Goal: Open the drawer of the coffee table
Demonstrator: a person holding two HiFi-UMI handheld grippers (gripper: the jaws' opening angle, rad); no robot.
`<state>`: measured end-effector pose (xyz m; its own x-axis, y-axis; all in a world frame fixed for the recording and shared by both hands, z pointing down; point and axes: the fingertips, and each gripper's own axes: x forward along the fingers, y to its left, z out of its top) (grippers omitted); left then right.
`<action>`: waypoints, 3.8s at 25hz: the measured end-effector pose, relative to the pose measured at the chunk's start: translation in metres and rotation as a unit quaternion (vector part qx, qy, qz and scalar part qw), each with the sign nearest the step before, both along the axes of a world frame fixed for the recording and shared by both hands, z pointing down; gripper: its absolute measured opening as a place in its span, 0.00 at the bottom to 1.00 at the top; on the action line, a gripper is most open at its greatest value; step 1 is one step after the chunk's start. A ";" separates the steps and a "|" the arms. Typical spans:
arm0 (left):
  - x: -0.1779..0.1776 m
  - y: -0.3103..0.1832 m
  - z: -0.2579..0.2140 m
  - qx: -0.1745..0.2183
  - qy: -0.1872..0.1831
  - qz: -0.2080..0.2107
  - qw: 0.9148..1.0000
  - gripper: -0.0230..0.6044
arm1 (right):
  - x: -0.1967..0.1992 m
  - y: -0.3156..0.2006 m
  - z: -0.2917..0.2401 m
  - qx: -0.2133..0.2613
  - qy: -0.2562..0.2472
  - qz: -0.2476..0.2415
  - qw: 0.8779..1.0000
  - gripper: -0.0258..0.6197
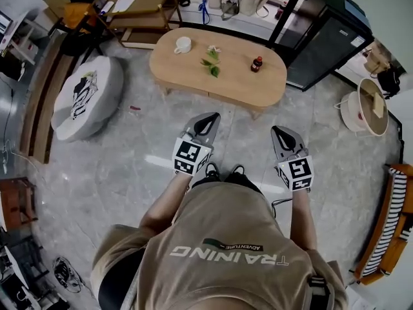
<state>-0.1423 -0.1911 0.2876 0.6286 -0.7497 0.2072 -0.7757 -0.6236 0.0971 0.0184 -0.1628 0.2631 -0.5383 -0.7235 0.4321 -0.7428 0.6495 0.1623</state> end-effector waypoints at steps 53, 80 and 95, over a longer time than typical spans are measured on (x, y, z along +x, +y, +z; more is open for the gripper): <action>0.022 -0.079 0.032 0.016 -0.065 0.043 0.997 0.05 | 0.025 -0.065 0.040 -0.050 -0.029 0.015 0.998 0.05; 0.064 -0.033 0.052 0.027 -0.056 0.014 0.998 0.05 | 0.076 -0.023 0.117 -0.051 -0.081 -0.005 0.995 0.05; 0.050 -0.143 0.344 0.050 -0.058 -0.021 0.997 0.05 | 0.064 -0.104 0.413 -0.034 -0.098 0.012 0.995 0.05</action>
<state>-0.0920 -0.3343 0.6313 0.5722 -0.7956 0.1990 -0.8039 -0.5921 -0.0557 0.0828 -0.2671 0.6759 -0.5999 -0.7101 0.3688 -0.7711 0.6361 -0.0296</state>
